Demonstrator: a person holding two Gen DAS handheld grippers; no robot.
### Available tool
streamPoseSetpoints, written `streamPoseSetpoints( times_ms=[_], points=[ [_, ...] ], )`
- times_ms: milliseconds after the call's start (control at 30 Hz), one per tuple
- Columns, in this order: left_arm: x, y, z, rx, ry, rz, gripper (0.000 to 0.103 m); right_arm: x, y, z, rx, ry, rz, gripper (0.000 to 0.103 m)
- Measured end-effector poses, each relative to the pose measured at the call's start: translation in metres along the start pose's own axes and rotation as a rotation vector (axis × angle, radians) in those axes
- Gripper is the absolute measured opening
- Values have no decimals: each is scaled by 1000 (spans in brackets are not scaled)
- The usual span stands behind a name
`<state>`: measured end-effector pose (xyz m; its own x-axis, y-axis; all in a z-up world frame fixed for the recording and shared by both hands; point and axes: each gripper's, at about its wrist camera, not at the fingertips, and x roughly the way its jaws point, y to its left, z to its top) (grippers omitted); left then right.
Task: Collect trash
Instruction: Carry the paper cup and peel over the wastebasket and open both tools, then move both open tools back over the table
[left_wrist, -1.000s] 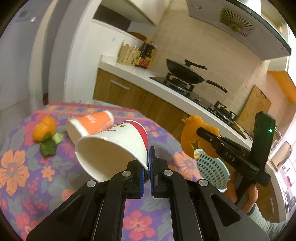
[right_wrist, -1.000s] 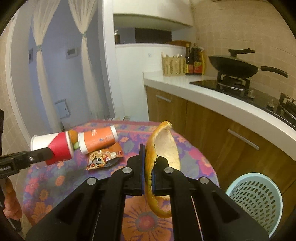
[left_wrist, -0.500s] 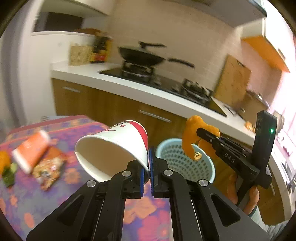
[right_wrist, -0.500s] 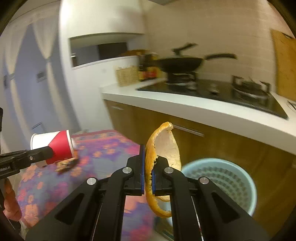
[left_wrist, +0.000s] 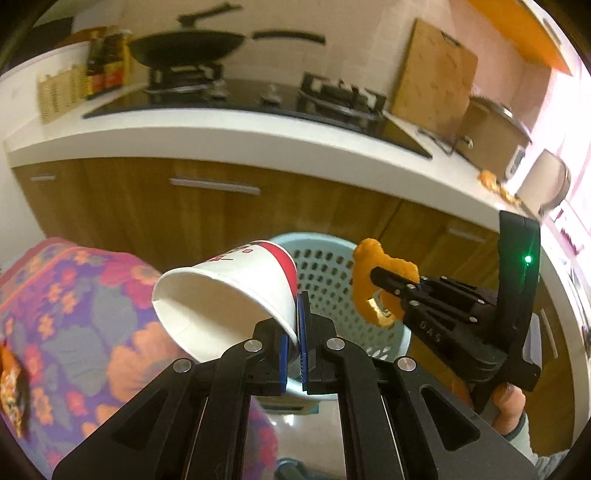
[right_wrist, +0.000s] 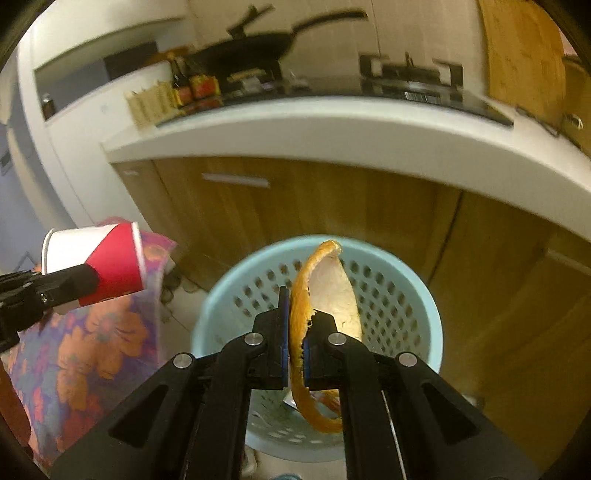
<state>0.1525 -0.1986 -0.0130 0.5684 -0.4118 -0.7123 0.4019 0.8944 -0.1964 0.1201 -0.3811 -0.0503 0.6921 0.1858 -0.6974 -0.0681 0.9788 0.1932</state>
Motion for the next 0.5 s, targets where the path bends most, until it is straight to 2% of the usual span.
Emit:
streamPoseSetpoints(
  times_ms=[133,233,300,400,500],
  points=[
    [26,-10,3,11,46,4,4,18,-10,-5,27,90,-30,3],
    [40,-14,1,22,70,7,22,25,-17,-8,63,120,-27,4],
    [45,-14,0,17,81,-4,42,29,-22,-11,80,145,-28,6],
    [49,-8,-3,-8,89,-5,42,29,-24,-12,102,156,-21,14],
    [46,-3,-7,-22,85,-12,42,25,-25,-10,98,146,-47,14]
  ],
)
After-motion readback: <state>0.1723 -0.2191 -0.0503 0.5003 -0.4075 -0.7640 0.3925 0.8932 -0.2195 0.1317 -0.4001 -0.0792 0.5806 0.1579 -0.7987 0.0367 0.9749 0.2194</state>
